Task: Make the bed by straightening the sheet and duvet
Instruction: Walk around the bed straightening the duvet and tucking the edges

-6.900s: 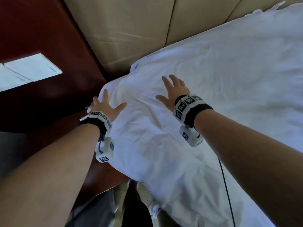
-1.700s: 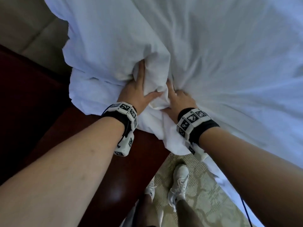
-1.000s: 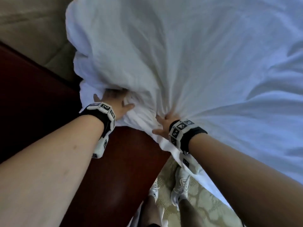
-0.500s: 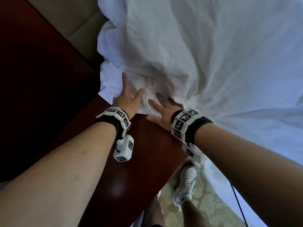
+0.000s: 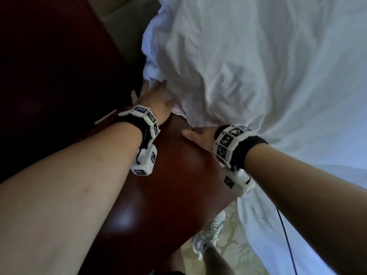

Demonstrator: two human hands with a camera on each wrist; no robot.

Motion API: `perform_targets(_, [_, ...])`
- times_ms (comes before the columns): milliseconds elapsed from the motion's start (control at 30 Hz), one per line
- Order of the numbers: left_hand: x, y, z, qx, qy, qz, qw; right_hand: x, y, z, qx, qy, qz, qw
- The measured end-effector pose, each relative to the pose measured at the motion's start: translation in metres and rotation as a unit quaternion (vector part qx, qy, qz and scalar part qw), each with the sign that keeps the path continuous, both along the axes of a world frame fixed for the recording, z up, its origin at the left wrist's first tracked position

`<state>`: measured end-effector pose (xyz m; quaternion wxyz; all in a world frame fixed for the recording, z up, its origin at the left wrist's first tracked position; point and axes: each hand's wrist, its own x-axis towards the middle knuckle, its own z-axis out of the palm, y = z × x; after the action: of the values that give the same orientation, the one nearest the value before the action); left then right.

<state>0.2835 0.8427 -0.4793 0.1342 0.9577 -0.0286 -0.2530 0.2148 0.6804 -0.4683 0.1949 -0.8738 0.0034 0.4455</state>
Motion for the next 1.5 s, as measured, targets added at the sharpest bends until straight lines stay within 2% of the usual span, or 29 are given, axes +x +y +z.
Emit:
perform_targets(33, [-0.002, 0.004, 0.007, -0.024, -0.01, 0.046, 0.999, 0.01, 0.006, 0.018, -0.01, -0.015, 0.028, 0.999])
perform_targets(100, [-0.003, 0.01, 0.016, -0.115, -0.032, 0.157, 0.98, 0.036, 0.019, 0.063, -0.008, -0.141, 0.076, 0.987])
perform_targets(200, [0.002, 0.009, 0.032, -0.238, -0.016, 0.301, 0.923, 0.077, 0.035, 0.117, 0.066, -0.345, 0.091, 0.932])
perform_targets(267, [0.006, -0.001, 0.047, -0.314, -0.002, 0.359, 0.879, 0.102, 0.043, 0.14, 0.062, -0.403, 0.177, 0.896])
perform_targets(333, [0.014, -0.013, 0.061, -0.394, -0.008, 0.396, 0.83, 0.127, 0.048, 0.149, -0.065, -0.377, 0.302, 0.873])
perform_targets(400, [0.021, -0.027, 0.063, -0.42, 0.004, 0.399, 0.815, 0.156, 0.047, 0.143, -0.168, -0.312, 0.368, 0.859])
perform_targets(433, [0.025, -0.033, 0.058, -0.43, 0.019, 0.411, 0.804, 0.171, 0.043, 0.136, -0.202, -0.271, 0.377, 0.862])
perform_targets(500, [0.03, -0.045, 0.042, -0.448, 0.066, 0.461, 0.763, 0.198, 0.029, 0.117, -0.244, -0.203, 0.373, 0.871])
perform_targets(600, [0.045, -0.055, 0.016, -0.447, 0.072, 0.497, 0.74, 0.231, 0.0, 0.087, -0.246, -0.185, 0.362, 0.88])
perform_targets(667, [0.059, -0.062, 0.0, -0.422, 0.073, 0.518, 0.74, 0.249, -0.017, 0.073, -0.225, -0.197, 0.359, 0.884])
perform_targets(767, [0.079, -0.072, -0.017, -0.37, 0.062, 0.531, 0.76, 0.269, -0.037, 0.056, -0.168, -0.218, 0.35, 0.895])
perform_targets(867, [0.094, -0.085, -0.035, -0.38, 0.083, 0.535, 0.75, 0.278, -0.042, 0.047, -0.136, -0.199, 0.312, 0.919])
perform_targets(967, [0.1, -0.09, -0.041, -0.402, 0.106, 0.56, 0.717, 0.276, -0.036, 0.046, -0.135, -0.215, 0.338, 0.906])
perform_targets(1000, [0.1, -0.088, -0.04, -0.398, 0.104, 0.565, 0.715, 0.275, -0.031, 0.049, -0.128, -0.22, 0.336, 0.907])
perform_targets(1067, [0.098, -0.08, -0.026, -0.382, 0.085, 0.574, 0.72, 0.275, -0.022, 0.053, -0.135, -0.204, 0.333, 0.911])
perform_targets(1167, [0.088, -0.053, 0.001, -0.395, 0.008, 0.576, 0.715, 0.263, -0.008, 0.058, -0.179, -0.195, 0.342, 0.901])
perform_targets(1300, [0.059, -0.007, 0.035, -0.394, -0.094, 0.566, 0.718, 0.24, 0.063, 0.068, -0.075, -0.174, 0.281, 0.941])
perform_targets(1367, [0.045, 0.01, 0.045, -0.391, -0.093, 0.557, 0.727, 0.228, 0.091, 0.081, 0.005, -0.162, 0.237, 0.958])
perform_targets(1433, [0.036, 0.014, 0.05, -0.371, -0.102, 0.546, 0.744, 0.222, 0.087, 0.096, 0.109, -0.16, 0.168, 0.967])
perform_targets(1500, [0.037, -0.001, 0.063, -0.329, -0.123, 0.501, 0.791, 0.221, 0.055, 0.125, 0.179, -0.173, 0.103, 0.963])
